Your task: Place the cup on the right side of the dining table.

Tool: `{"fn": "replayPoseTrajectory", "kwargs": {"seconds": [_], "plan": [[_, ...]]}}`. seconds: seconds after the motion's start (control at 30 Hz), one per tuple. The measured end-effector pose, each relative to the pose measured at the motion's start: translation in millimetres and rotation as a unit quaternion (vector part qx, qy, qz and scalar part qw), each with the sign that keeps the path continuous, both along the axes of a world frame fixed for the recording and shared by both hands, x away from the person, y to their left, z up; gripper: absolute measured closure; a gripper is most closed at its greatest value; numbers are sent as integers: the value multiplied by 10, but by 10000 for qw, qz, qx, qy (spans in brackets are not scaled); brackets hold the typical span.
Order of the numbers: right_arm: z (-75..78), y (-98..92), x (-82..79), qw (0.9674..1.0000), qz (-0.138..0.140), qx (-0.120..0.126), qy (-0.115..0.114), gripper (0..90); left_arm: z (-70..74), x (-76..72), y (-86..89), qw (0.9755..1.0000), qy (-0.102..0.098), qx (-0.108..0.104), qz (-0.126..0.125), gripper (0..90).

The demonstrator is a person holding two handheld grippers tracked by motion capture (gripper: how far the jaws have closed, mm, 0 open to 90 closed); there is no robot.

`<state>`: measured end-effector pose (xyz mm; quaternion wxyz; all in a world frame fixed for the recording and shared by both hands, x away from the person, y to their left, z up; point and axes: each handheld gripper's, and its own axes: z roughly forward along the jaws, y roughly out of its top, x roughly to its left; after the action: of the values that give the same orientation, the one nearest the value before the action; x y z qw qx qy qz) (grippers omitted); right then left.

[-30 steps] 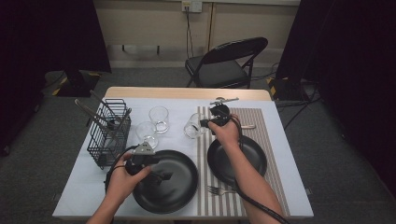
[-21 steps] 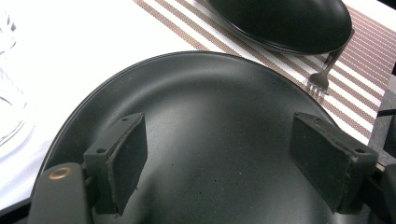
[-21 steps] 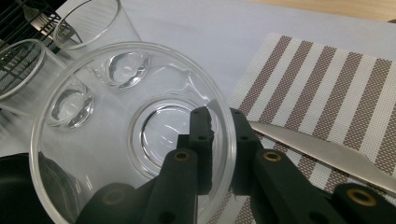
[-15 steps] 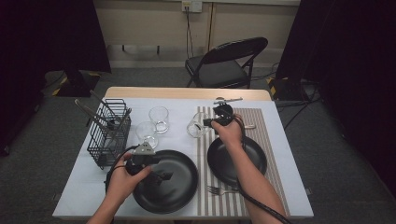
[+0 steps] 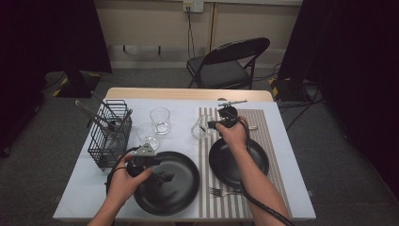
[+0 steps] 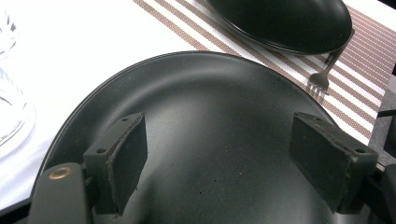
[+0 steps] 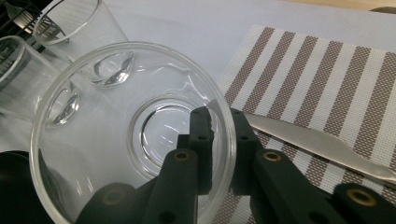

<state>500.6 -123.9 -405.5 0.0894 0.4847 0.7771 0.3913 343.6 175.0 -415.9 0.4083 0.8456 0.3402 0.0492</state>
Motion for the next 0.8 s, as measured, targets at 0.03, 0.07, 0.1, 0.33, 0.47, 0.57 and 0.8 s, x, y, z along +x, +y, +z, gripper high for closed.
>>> {"fn": "replayPoseTrajectory", "kwargs": {"seconds": [0.03,0.07,0.1,0.33,0.47,0.57,0.8], "plan": [[-7,-11,2,10000,-2,-13,-12,833,0,0,0,10000,11,13,1,195],[-4,-17,-5,10000,-35,1,54,833,-1,1,0,10000,13,24,3,194],[-9,-27,-4,10000,-47,3,58,833,-3,0,-3,10000,15,6,2,195],[-37,-77,-4,10000,-77,-41,44,833,-7,2,-9,10000,10,-5,1,194],[-49,-96,-5,9999,-97,-76,33,833,-8,3,-11,10000,14,4,-6,194],[-49,-110,-3,9999,-108,-59,51,833,-6,5,-8,10000,3,-2,6,195],[-65,-129,-6,9998,-147,-82,109,833,-14,2,-19,10000,20,-4,1,195]]}}
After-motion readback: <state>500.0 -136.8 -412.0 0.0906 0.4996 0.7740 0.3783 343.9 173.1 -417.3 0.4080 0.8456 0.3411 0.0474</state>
